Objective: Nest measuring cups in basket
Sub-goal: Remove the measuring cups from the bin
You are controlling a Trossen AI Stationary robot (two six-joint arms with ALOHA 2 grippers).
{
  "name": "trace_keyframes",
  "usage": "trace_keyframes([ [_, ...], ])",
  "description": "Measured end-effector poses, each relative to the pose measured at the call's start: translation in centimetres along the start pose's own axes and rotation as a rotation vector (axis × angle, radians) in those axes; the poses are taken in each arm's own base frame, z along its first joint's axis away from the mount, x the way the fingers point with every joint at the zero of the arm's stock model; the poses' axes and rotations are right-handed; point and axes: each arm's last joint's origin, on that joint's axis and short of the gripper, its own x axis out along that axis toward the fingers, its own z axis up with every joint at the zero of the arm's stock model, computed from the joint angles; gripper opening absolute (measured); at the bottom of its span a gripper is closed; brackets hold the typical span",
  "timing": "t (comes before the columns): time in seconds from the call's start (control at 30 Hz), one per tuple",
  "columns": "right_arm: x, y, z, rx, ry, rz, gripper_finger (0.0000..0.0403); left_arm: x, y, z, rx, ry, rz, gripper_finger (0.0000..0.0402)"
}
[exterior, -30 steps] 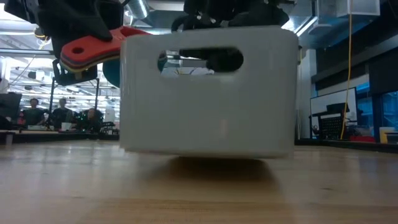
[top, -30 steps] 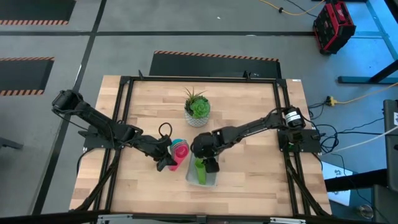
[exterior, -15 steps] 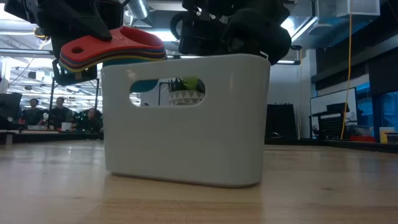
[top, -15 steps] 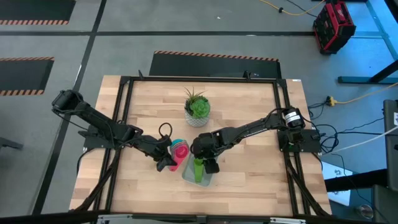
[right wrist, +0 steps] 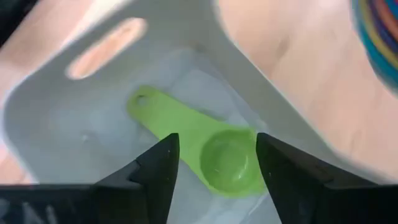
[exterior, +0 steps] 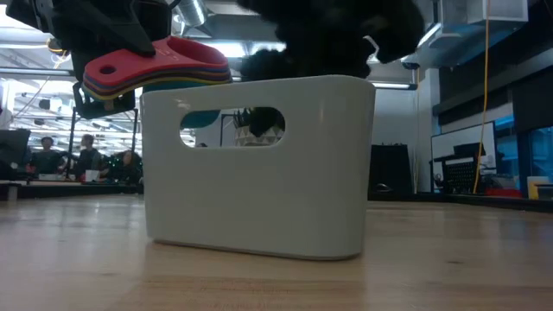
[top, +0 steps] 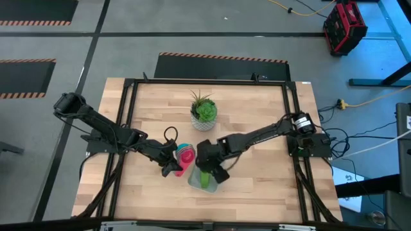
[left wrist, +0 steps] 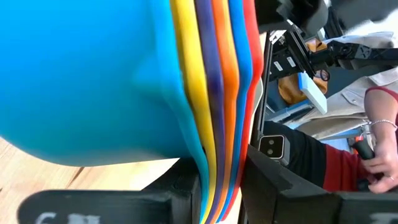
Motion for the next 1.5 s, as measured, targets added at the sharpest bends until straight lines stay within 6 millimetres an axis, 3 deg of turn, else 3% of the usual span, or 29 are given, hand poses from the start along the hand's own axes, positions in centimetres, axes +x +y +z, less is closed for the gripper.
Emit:
trace_keyframes([
  [0.13, 0.1, 0.9, 0.4, -0.172, -0.014, 0.009, 0.0218, 0.0, 0.0, 0.0, 0.000, 0.000, 0.000, 0.0076],
  [0.63, 0.2, 1.4, 0.7, -0.528, -0.070, 0.049, 0.0218, 0.0, 0.0, 0.0, -0.026, 0.001, -0.001, 0.0076],
  [1.03, 0.2, 1.5, 0.2, -0.527, -0.023, 0.076, 0.0218, 0.0, 0.0, 0.0, -0.053, 0.015, -0.009, 0.0076],
  [1.5, 0.3, 0.3, -0.2, -0.499, -0.010, 0.066, 0.0218, -0.2, -0.3, -2.2, -0.262, 0.253, -0.011, 0.0076],
])
